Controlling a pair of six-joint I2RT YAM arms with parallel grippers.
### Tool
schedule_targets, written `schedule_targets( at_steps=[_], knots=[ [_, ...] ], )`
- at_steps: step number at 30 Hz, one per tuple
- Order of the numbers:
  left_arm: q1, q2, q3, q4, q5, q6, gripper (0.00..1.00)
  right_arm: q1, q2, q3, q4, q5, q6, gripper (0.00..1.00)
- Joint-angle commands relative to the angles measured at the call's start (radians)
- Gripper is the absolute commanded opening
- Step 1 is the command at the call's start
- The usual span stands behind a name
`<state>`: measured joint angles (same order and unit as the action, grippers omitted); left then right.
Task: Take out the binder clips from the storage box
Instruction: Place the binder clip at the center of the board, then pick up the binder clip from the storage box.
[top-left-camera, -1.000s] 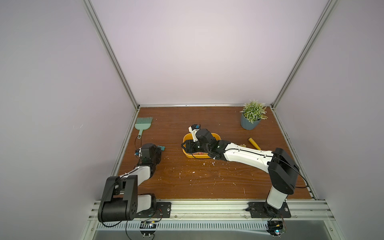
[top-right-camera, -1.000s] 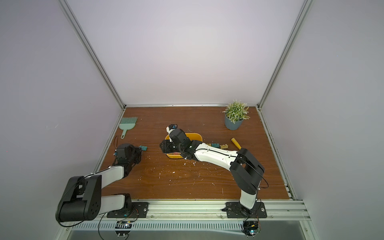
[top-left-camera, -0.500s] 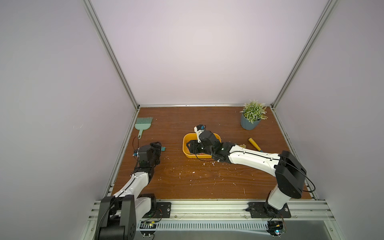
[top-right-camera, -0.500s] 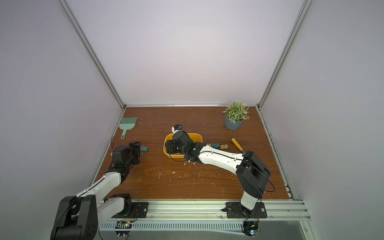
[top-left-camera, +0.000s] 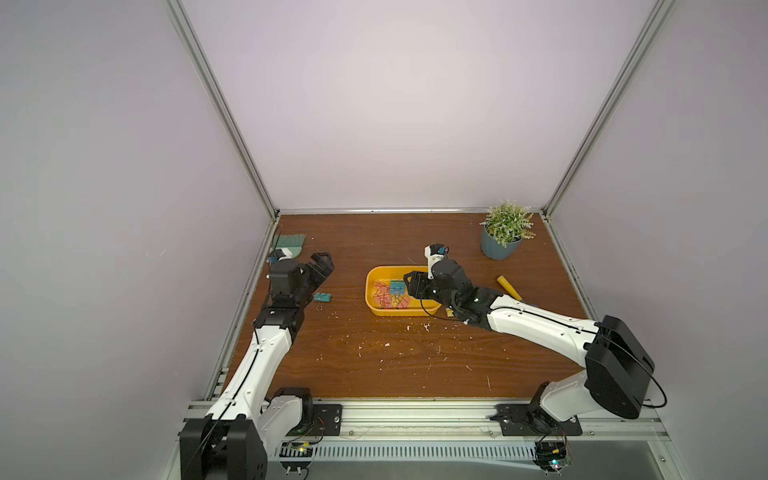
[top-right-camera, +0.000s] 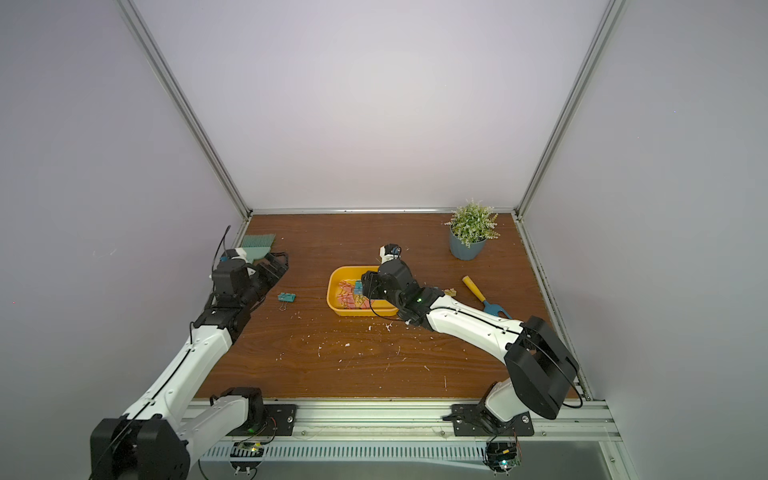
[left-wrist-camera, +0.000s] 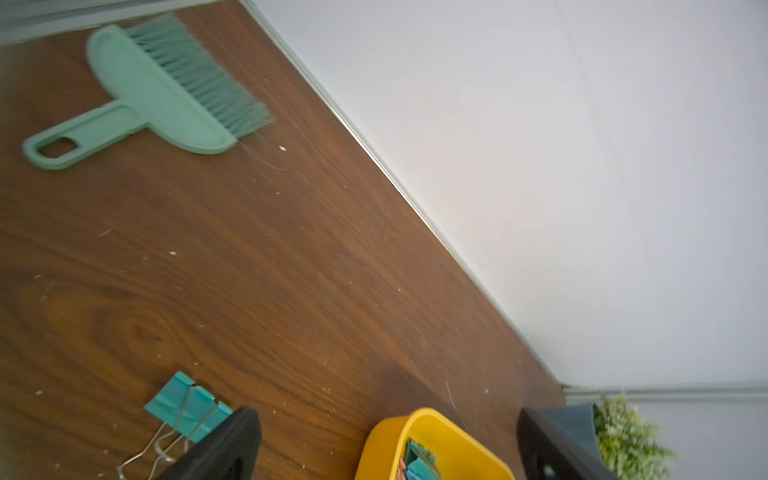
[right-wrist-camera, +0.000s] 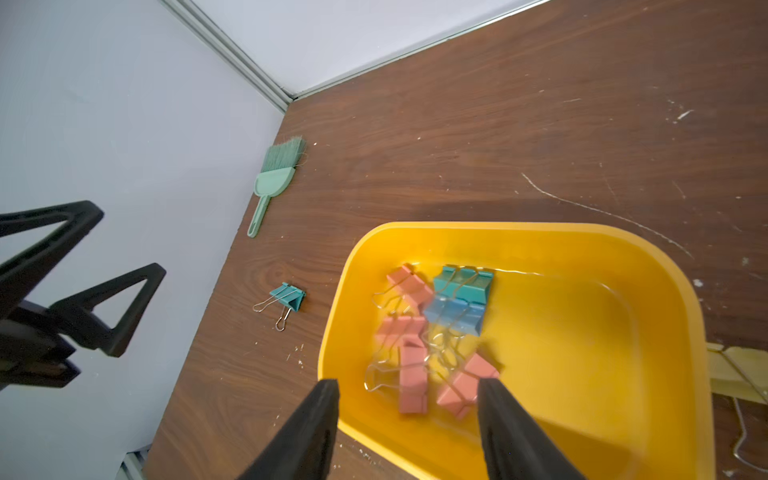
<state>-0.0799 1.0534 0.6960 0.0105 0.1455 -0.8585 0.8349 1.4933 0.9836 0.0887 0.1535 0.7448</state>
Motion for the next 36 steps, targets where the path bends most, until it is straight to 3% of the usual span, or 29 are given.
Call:
schedule_targets(
  at_steps=[1, 7, 15, 20, 27, 32, 36],
  knots=[
    [-0.136, 0.073, 0.079, -0.059, 0.003, 0.138, 0.99, -0.021, -0.026, -0.012, 0.010, -0.019, 0.045, 0.60],
    [-0.357, 0.207, 0.162, -0.029, -0.034, 0.139, 1.00, -0.035, -0.064, -0.064, 0.030, 0.017, 0.086, 0.59],
    [-0.466, 0.349, 0.180, 0.069, -0.008, 0.087, 0.96, -0.036, -0.116, -0.130, 0.050, 0.081, 0.143, 0.60],
    [-0.478, 0.417, 0.154, 0.147, 0.017, -0.013, 0.79, -0.034, -0.120, -0.133, 0.035, 0.099, 0.175, 0.59],
    [-0.484, 0.519, 0.200, 0.100, -0.003, -0.111, 0.57, -0.033, -0.089, -0.105, -0.009, 0.106, 0.226, 0.59],
    [-0.484, 0.561, 0.212, 0.101, -0.014, -0.162, 0.48, -0.027, -0.060, -0.090, -0.007, 0.085, 0.232, 0.59],
    [-0.484, 0.585, 0.236, 0.069, -0.053, -0.187, 0.48, -0.021, -0.042, -0.073, 0.001, 0.067, 0.225, 0.59]
  ],
)
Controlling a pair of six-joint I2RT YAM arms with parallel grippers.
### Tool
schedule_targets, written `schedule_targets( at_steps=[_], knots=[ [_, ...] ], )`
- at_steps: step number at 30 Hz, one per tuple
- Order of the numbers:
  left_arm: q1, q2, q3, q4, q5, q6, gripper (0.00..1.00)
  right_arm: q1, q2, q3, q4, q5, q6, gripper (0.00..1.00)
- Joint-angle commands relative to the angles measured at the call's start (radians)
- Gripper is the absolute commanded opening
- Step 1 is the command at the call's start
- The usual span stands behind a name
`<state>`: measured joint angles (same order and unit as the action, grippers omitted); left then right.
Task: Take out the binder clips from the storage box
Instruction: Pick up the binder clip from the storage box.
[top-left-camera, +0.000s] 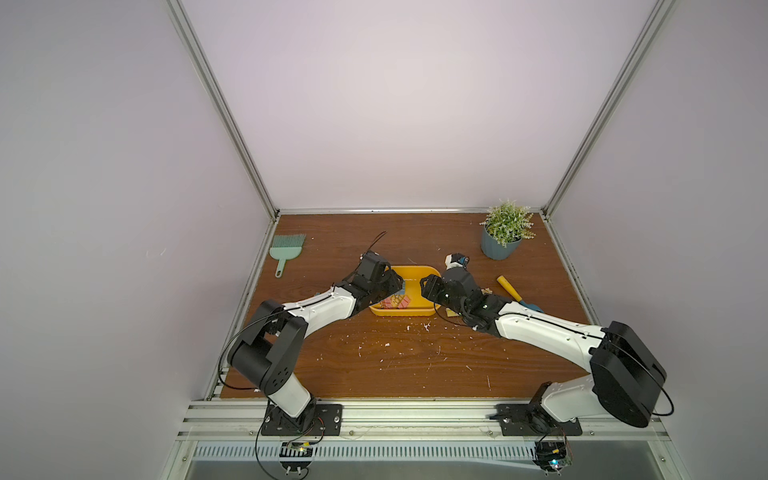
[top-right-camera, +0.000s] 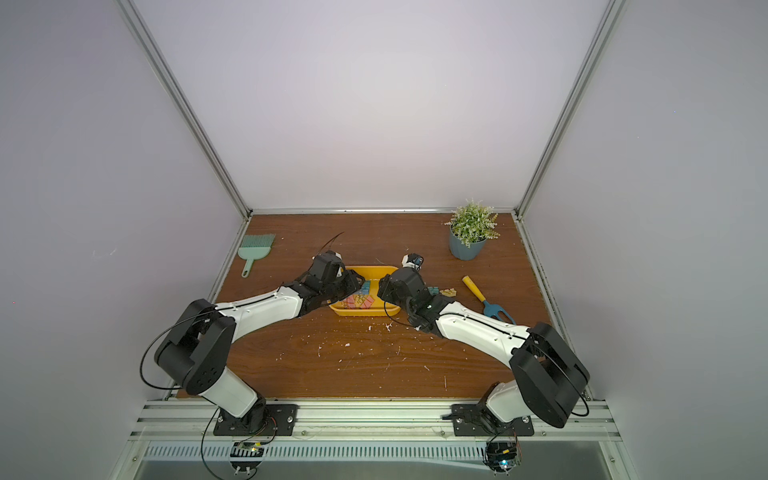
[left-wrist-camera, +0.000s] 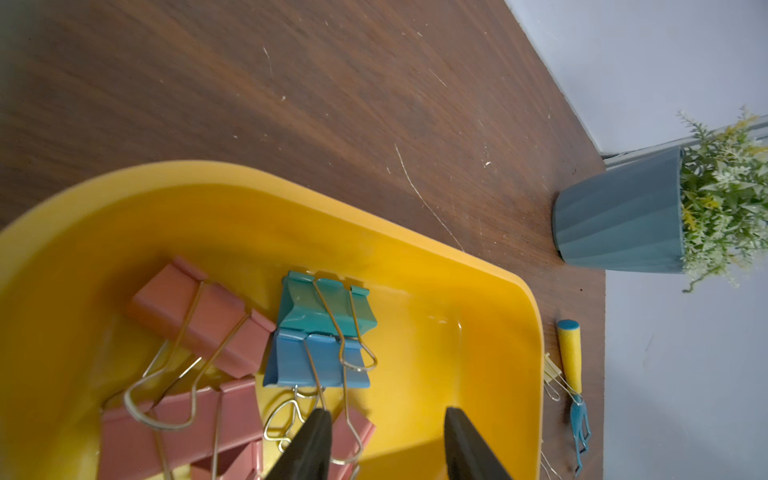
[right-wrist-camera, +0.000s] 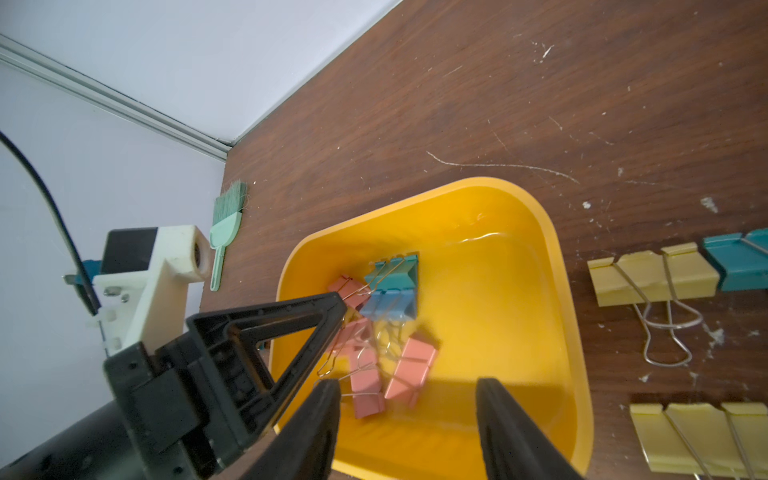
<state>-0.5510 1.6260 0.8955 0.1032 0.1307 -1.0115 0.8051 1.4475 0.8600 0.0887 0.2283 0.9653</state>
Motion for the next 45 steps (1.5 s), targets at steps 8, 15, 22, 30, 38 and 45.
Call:
schedule_targets(
  at_steps=[8, 15, 22, 30, 38, 45],
  knots=[
    [-0.013, 0.070, 0.058, -0.007, -0.037, -0.085, 0.44, 0.016, 0.021, 0.072, 0.010, -0.016, -0.008, 0.59],
    [-0.012, 0.081, 0.055, -0.006, -0.046, -0.117, 0.44, 0.019, 0.031, 0.072, 0.025, -0.018, -0.024, 0.59],
    [-0.012, 0.104, 0.049, 0.030, -0.045, -0.151, 0.35, 0.020, 0.055, 0.090, 0.023, -0.040, -0.028, 0.59],
    [-0.012, 0.133, 0.053, 0.053, -0.029, -0.168, 0.28, 0.020, 0.071, 0.095, 0.011, -0.041, -0.025, 0.59],
    [-0.012, 0.144, 0.055, 0.064, -0.021, -0.172, 0.23, 0.019, 0.067, 0.094, 0.003, -0.033, -0.026, 0.59],
    [-0.013, 0.145, 0.055, 0.073, 0.003, -0.167, 0.16, 0.019, 0.052, 0.083, -0.001, -0.023, -0.025, 0.59]
  ],
)
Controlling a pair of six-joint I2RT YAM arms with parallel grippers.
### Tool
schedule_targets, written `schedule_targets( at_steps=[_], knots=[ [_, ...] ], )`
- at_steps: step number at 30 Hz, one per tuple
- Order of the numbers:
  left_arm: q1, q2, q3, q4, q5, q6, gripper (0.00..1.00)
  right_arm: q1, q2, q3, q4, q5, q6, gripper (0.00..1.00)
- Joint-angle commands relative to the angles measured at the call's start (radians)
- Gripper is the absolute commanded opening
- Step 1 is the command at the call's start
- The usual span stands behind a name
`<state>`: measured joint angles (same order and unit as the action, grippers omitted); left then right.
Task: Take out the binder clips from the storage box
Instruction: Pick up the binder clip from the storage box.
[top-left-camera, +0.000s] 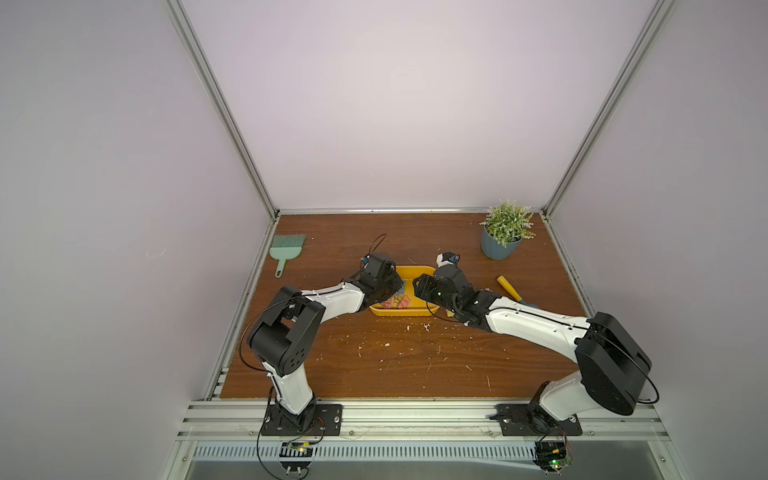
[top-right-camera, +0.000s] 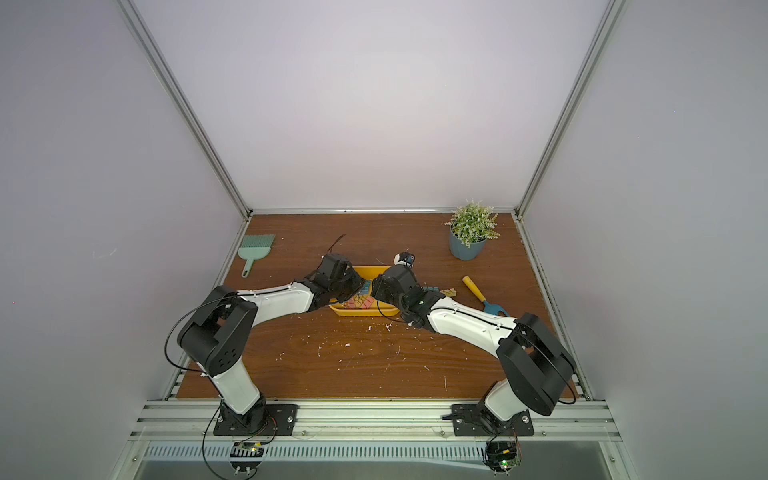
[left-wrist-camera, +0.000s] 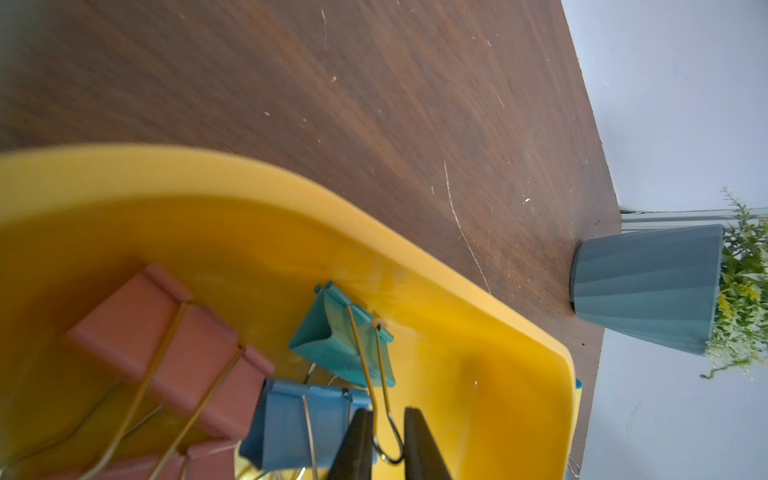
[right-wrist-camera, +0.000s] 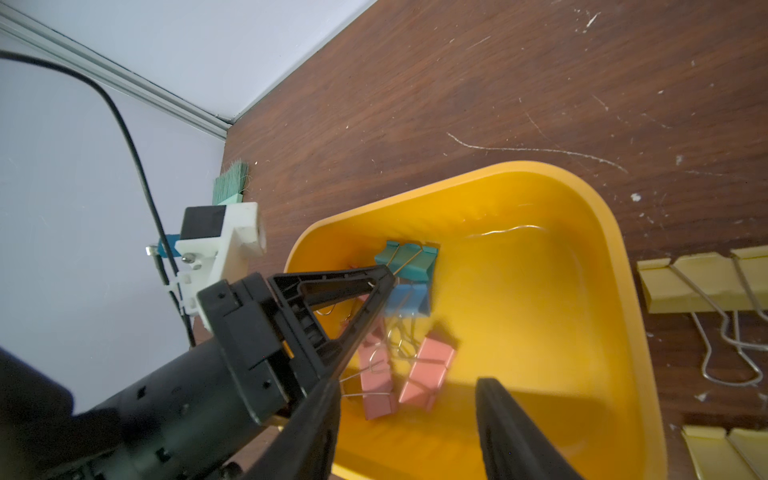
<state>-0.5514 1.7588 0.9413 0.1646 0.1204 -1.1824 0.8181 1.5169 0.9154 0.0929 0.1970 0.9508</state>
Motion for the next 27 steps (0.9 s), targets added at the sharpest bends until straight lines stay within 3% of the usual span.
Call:
schedule_targets(
  at_steps=[1, 3, 17, 27],
  knots=[
    [-0.012, 0.012, 0.009, 0.013, 0.019, 0.004, 0.16, 0.007, -0.020, 0.026, -0.005, 0.010, -0.010, 0.59],
    [-0.011, 0.011, 0.009, 0.021, 0.034, 0.005, 0.11, 0.006, -0.024, 0.022, -0.007, 0.014, -0.009, 0.59],
    [-0.012, -0.026, -0.014, 0.119, 0.166, -0.026, 0.02, 0.007, -0.051, 0.002, -0.010, 0.035, -0.007, 0.59],
    [-0.013, -0.025, -0.029, 0.228, 0.279, 0.013, 0.00, 0.006, -0.099, -0.028, -0.002, 0.076, -0.004, 0.59]
  ],
)
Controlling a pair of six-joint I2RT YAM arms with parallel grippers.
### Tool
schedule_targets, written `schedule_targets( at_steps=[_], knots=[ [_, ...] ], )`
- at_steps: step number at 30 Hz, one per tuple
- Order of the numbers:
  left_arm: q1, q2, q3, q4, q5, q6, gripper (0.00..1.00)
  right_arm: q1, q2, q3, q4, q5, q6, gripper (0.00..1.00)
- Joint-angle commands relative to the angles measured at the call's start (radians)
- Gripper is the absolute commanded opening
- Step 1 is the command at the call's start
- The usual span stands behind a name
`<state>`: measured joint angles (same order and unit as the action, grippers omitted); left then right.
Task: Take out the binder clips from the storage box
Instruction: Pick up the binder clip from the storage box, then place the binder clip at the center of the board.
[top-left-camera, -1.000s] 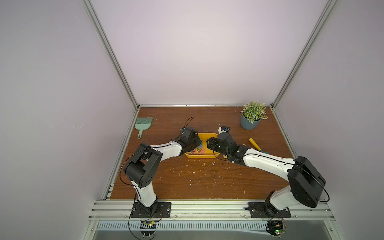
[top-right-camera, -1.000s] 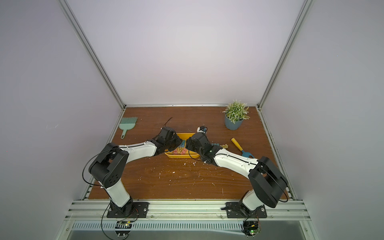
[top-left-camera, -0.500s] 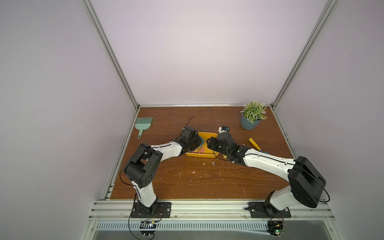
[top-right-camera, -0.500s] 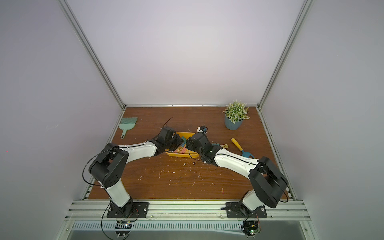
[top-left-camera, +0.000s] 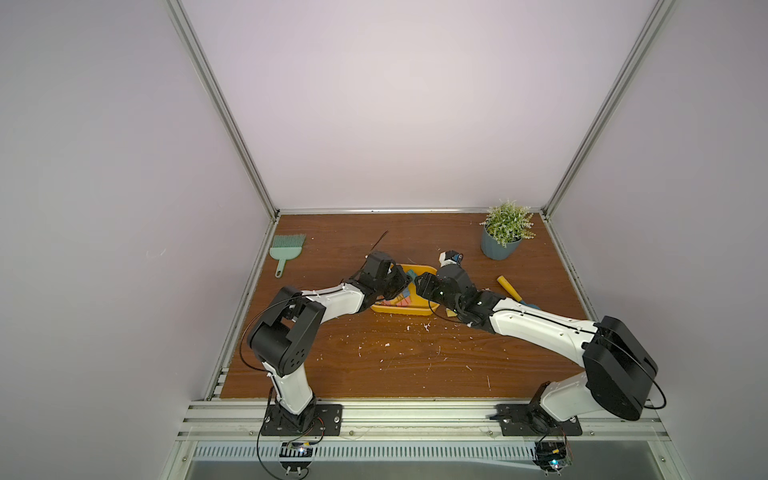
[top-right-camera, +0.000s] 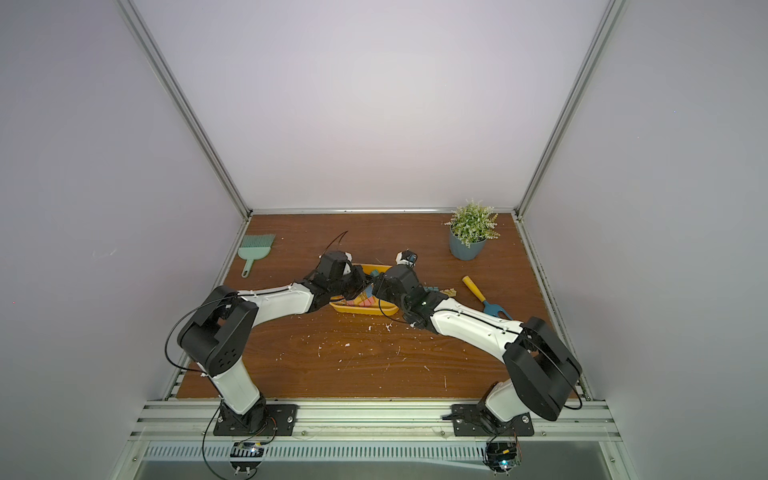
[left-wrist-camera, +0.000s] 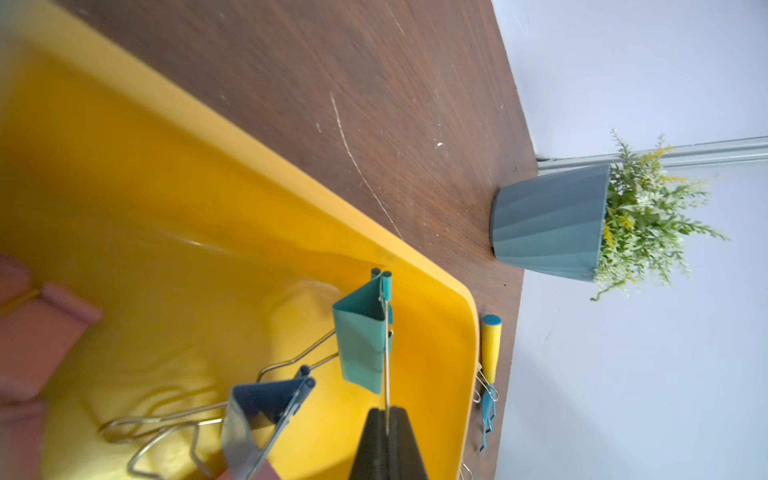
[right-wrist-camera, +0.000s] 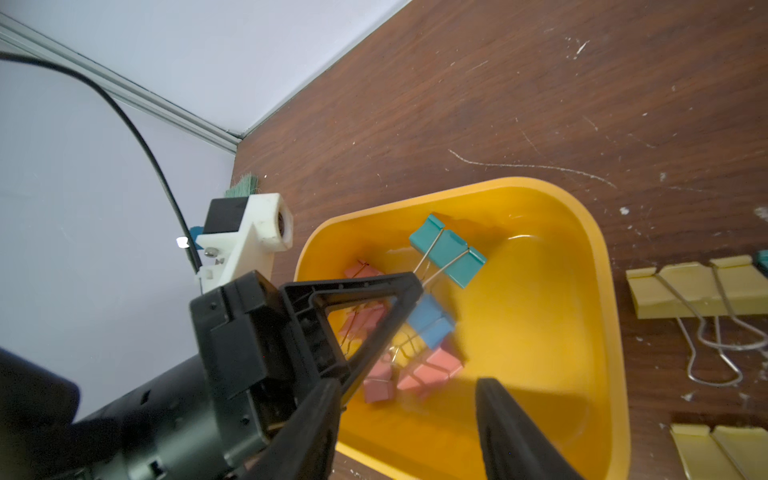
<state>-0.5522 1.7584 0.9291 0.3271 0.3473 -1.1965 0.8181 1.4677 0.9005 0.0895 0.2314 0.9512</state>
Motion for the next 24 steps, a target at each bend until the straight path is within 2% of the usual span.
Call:
schedule_targets(
  at_steps=[1, 7, 17, 24],
  knots=[
    [-0.012, -0.023, -0.019, 0.075, 0.062, 0.026, 0.00, 0.006, -0.056, -0.016, 0.003, 0.048, -0.006, 0.59],
    [-0.012, -0.007, -0.008, 0.158, 0.158, 0.060, 0.00, 0.007, -0.090, -0.040, 0.009, 0.071, -0.006, 0.59],
    [-0.011, -0.009, 0.011, 0.200, 0.217, 0.104, 0.00, 0.007, -0.179, -0.111, 0.061, 0.138, -0.010, 0.59],
    [-0.011, -0.030, 0.025, 0.193, 0.229, 0.144, 0.00, 0.007, -0.203, -0.133, 0.093, 0.131, -0.030, 0.59]
  ],
)
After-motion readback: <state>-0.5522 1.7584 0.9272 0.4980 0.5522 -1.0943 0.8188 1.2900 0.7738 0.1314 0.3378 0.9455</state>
